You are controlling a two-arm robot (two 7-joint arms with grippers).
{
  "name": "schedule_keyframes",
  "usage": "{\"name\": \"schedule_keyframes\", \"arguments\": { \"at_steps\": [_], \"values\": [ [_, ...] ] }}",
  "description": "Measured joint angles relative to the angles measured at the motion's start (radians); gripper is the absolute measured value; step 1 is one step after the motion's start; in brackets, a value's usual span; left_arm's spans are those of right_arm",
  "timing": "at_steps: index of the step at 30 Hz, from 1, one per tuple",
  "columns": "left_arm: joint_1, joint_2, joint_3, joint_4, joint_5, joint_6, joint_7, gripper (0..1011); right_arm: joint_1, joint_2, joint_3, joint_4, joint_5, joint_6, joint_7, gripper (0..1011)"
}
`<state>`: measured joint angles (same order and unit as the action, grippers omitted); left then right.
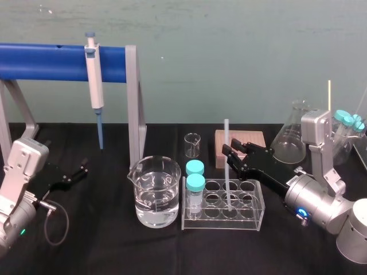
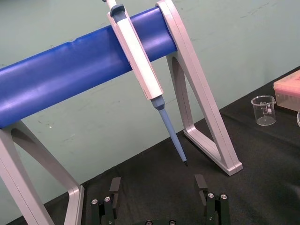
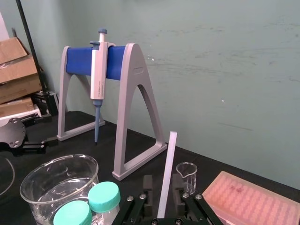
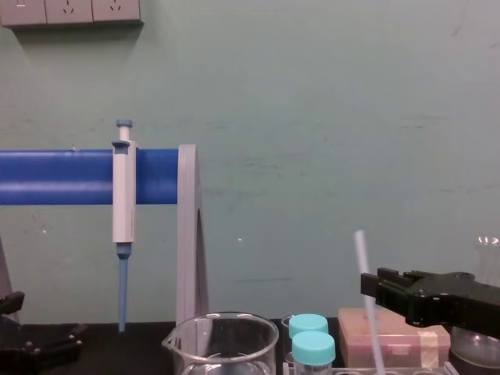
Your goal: Pick up the stirring rod with one hand, then place it down.
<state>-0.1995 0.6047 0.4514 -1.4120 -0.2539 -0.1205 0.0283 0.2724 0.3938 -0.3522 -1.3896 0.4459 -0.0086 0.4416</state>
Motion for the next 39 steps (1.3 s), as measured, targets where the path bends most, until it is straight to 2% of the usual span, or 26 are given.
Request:
{"name": "schedule_keyframes", "arguments": {
  "at_steps": [6, 8, 9, 10, 12, 14, 15, 20, 21, 22, 25, 28, 29, 32, 34, 39],
  "values": [
    [0.000, 0.000, 0.000, 0.000, 0.000, 0.000, 0.000, 1000, 0.000, 0.000, 0.000, 0.000, 0.000, 0.000, 0.001, 407],
    [0.000, 0.000, 0.000, 0.000, 0.000, 0.000, 0.000, 1000, 0.000, 0.000, 0.000, 0.000, 0.001, 0.000, 0.001, 512],
    [0.000, 0.000, 0.000, 0.000, 0.000, 0.000, 0.000, 1000, 0.000, 0.000, 0.000, 0.000, 0.001, 0.000, 0.001, 512],
    [0.000, 0.000, 0.000, 0.000, 0.000, 0.000, 0.000, 1000, 0.000, 0.000, 0.000, 0.000, 0.001, 0.000, 0.001, 574],
    [0.000, 0.000, 0.000, 0.000, 0.000, 0.000, 0.000, 1000, 0.000, 0.000, 0.000, 0.000, 0.001, 0.000, 0.001, 607],
    [0.000, 0.000, 0.000, 0.000, 0.000, 0.000, 0.000, 1000, 0.000, 0.000, 0.000, 0.000, 0.001, -0.001, 0.002, 713],
    [0.000, 0.000, 0.000, 0.000, 0.000, 0.000, 0.000, 1000, 0.000, 0.000, 0.000, 0.000, 0.001, -0.001, 0.002, 713],
    [0.000, 0.000, 0.000, 0.000, 0.000, 0.000, 0.000, 1000, 0.000, 0.000, 0.002, 0.000, 0.001, -0.001, 0.002, 854],
    [0.000, 0.000, 0.000, 0.000, 0.000, 0.000, 0.000, 1000, -0.001, -0.002, 0.011, -0.003, 0.001, -0.002, -0.014, 914],
    [0.000, 0.000, 0.000, 0.000, 0.000, 0.000, 0.000, 1000, -0.001, -0.002, 0.011, -0.003, 0.001, -0.002, -0.014, 914],
    [0.000, 0.000, 0.000, 0.000, 0.000, 0.000, 0.000, 1000, -0.012, -0.015, 0.056, -0.014, -0.018, -0.004, -0.099, 1000],
    [0.000, 0.000, 0.000, 0.000, 0.000, 0.000, 0.000, 1000, -0.022, -0.023, 0.087, -0.021, -0.048, -0.006, -0.176, 1003],
    [0.000, 0.000, 0.000, 0.000, 0.000, 0.000, 0.000, 1000, -0.029, -0.027, 0.104, -0.022, -0.073, -0.009, -0.227, 1003],
    [0.000, 0.000, 0.000, 0.000, 0.000, 0.000, 0.000, 1000, -0.040, -0.036, 0.130, -0.015, -0.118, 0.000, -0.313, 1003],
    [0.000, 0.000, 0.000, 0.000, 0.000, 0.000, 0.000, 1000, -0.046, -0.040, 0.142, -0.004, -0.139, 0.016, -0.349, 1003],
    [0.000, 0.000, 0.000, 0.000, 0.000, 0.000, 0.000, 1000, -0.055, -0.049, 0.154, 0.022, -0.165, 0.043, -0.384, 1003]
  ]
}}
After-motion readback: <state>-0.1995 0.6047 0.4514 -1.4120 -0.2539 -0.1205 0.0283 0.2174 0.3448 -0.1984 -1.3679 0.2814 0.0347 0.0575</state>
